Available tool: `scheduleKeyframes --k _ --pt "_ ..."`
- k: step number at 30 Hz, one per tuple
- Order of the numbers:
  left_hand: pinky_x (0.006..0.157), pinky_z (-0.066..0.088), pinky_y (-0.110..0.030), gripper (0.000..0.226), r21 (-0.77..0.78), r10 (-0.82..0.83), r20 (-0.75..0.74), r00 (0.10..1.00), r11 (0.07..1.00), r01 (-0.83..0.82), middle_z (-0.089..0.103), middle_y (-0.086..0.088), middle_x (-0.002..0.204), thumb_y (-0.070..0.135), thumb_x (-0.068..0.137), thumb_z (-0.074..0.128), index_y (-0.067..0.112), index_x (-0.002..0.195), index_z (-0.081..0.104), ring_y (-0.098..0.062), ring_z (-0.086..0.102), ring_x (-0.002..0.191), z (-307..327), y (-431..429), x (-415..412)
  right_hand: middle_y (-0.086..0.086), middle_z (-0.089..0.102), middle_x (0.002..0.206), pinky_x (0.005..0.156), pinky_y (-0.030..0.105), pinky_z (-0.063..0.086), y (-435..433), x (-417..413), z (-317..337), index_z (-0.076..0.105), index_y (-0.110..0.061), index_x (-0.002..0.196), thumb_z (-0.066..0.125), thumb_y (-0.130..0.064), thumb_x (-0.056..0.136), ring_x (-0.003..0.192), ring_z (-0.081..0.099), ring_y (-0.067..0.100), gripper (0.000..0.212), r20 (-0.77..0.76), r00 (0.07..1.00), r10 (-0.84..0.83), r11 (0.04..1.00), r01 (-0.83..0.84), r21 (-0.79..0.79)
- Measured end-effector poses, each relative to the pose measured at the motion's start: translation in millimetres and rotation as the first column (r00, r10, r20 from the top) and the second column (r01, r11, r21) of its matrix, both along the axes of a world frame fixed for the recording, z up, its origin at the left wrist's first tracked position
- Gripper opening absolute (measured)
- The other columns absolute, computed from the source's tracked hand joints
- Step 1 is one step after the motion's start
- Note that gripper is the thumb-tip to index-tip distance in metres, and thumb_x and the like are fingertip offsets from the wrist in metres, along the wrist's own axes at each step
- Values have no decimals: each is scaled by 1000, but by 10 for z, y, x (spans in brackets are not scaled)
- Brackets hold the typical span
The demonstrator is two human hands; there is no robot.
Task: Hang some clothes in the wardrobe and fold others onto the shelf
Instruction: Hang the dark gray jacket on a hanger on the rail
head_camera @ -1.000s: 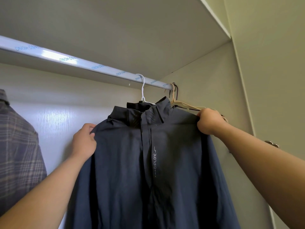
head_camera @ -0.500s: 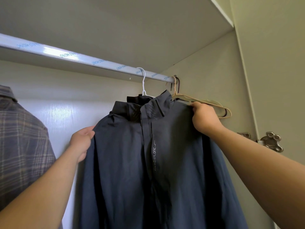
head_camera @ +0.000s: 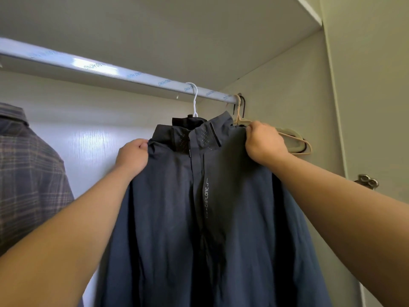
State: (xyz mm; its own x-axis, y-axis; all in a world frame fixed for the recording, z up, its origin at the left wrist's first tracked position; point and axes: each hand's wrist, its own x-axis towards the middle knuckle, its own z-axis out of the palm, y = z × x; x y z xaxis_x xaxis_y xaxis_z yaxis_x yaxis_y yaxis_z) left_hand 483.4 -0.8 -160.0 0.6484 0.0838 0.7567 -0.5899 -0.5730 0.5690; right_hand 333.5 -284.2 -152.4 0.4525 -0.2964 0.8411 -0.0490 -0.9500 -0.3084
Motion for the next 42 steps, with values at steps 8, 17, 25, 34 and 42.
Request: scheduleKeyframes --k 8,17,25,34,42 --pt "73 36 -31 24 -117 25 1 1000 993 -25 60 -4 96 13 99 37 9 93 60 -26 52 88 30 -136 81 16 66 106 79 38 45 -40 288 82 63 -14 103 42 -23 103 98 60 39 23 47 990 130 991 -131 30" --pt "87 48 -42 28 -118 72 -75 995 990 -80 66 -14 108 10 92 40 1 100 65 -36 58 99 197 -137 41 12 65 104 87 46 52 -8 259 50 63 -12 104 42 -27 98 95 61 34 26 65 974 216 968 -223 115" --pt "88 53 -37 73 -121 -243 -719 651 966 227 76 -11 102 80 84 44 18 105 76 -29 71 96 1015 -196 -43 19 56 136 109 38 34 -41 434 845 65 -6 119 22 -61 101 128 50 33 72 -264 883 388 825 -205 527" --pt "76 59 -39 25 58 24 -903 430 996 66 72 -22 82 20 71 72 0 86 73 -33 69 73 1393 -472 -318 8 44 152 109 35 36 -33 666 1170 48 -22 145 46 -56 89 137 44 31 65 -551 652 521 794 -134 593" --pt "68 53 -38 14 8 132 -848 513 971 -237 69 -23 87 11 83 67 -2 87 70 -29 63 66 1465 -699 -433 13 58 134 89 34 48 -149 855 1325 56 -8 131 55 -34 91 119 58 33 48 -590 551 590 762 -140 632"
